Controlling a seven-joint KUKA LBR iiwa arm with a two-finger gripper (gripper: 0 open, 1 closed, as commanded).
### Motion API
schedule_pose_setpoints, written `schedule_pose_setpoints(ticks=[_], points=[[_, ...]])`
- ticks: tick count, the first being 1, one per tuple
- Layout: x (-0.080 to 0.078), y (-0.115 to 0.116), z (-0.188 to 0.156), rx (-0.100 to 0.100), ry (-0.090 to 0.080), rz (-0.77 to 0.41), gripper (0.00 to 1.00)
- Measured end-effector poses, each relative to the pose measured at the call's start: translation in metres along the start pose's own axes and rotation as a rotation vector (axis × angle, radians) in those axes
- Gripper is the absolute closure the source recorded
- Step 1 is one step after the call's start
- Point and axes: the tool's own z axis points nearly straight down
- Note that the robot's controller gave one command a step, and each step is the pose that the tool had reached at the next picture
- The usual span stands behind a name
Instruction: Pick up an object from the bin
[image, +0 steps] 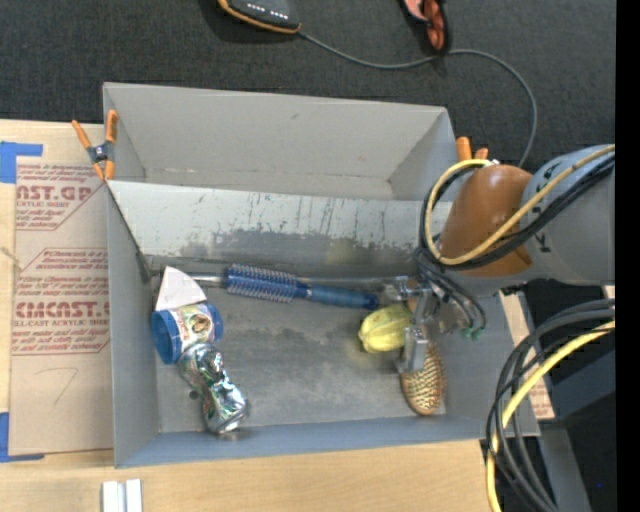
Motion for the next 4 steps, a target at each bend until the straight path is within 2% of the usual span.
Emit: schedule_pose_setpoints(ticks=[1,2,3,4], points=[[-0.001,0.001,-0.070,0.004,-0.017,0.094,0.00],[0.003,0.003,-0.001,-0.003,0.005,0.011,0.00],[0.007,0.007,0.001,0.006,-0.021,-0.005,0.00],[0.002,0.004,-0.001,-0.001,-0.002,0.008,1.00]])
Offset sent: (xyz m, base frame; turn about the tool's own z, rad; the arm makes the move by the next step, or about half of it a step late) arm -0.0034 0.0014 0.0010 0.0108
